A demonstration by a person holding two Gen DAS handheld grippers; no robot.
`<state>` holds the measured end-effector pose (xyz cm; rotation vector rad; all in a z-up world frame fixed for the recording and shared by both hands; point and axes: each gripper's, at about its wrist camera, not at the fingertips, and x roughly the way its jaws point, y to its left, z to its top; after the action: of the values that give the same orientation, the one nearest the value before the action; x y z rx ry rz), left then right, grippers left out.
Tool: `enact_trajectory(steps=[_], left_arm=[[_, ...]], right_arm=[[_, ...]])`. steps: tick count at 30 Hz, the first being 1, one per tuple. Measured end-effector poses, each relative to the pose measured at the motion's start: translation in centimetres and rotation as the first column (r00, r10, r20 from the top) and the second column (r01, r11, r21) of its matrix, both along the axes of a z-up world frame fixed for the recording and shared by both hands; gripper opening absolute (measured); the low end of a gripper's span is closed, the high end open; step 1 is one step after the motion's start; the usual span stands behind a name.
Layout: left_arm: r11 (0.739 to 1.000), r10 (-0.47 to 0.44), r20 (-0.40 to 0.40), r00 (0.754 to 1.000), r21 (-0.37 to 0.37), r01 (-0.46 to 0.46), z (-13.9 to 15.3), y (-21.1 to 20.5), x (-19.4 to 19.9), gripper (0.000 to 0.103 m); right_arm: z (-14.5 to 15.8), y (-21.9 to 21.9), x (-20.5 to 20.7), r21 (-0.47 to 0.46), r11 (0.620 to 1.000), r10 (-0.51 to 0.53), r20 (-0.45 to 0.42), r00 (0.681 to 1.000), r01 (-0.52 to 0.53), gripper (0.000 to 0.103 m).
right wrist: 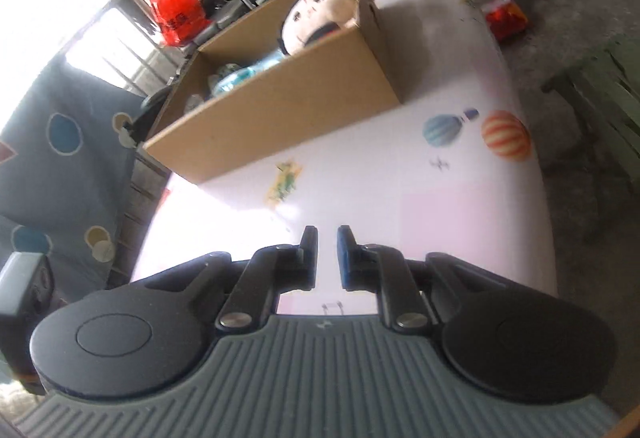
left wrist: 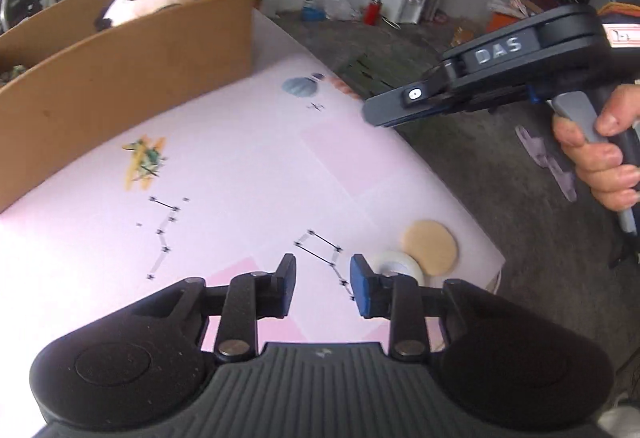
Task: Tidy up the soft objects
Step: 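Grasp the white tape roll on the bed with the left tool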
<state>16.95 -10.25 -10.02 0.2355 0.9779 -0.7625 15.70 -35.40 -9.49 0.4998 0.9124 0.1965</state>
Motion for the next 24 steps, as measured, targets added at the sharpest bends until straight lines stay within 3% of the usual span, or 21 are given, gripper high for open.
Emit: enact_trajectory(steps=[2, 4, 8, 13, 17, 24], left_arm=[[0.997, -0.066, -0.001, 0.998, 0.034, 0.066, -1.2, -2.0, -1.7, 0.037], [0.993, -0.102, 0.031, 0.994, 0.062, 0.1, -2.0, -3.3, -3.0, 0.036], [0.994, -0.103, -0.017, 0.995, 0.043, 0.104, -3.6, -4.8, -3.7, 0.024], [0.995, -0.048, -0.027, 0.998, 0.09, 0.05, -5.4, -5.8, -2.8, 0.015], [0.991, -0.039, -0.013, 0.999, 0.128, 0.04, -4.8, -5.8, -2.7, 0.015], [0.996, 0.008, -0.005, 1.0, 0.093, -0.007, -3.0, -3.5, -2.4, 0.015]], right_arm=[[-1.9, 0.7, -1.4, -0.047, 0.999, -0.002, -0.043, 0.999, 0.0, 0.011], [-3.9, 0.5, -3.0, -0.014, 1.0, 0.002, -0.087, 0.996, -0.003, 0.011], [-5.5, -0.1, -5.5, 0.033, 0.999, -0.035, -0.113, 0.993, 0.039, 0.011], [-5.6, -0.2, -6.8, 0.055, 0.998, -0.011, -0.125, 0.992, 0.017, 0.011], [-5.4, 0.3, -6.1, 0.076, 0.997, 0.018, -0.132, 0.991, -0.007, 0.013], [-6.1, 1.9, -4.2, 0.204, 0.978, 0.068, -0.132, 0.989, -0.041, 0.024]])
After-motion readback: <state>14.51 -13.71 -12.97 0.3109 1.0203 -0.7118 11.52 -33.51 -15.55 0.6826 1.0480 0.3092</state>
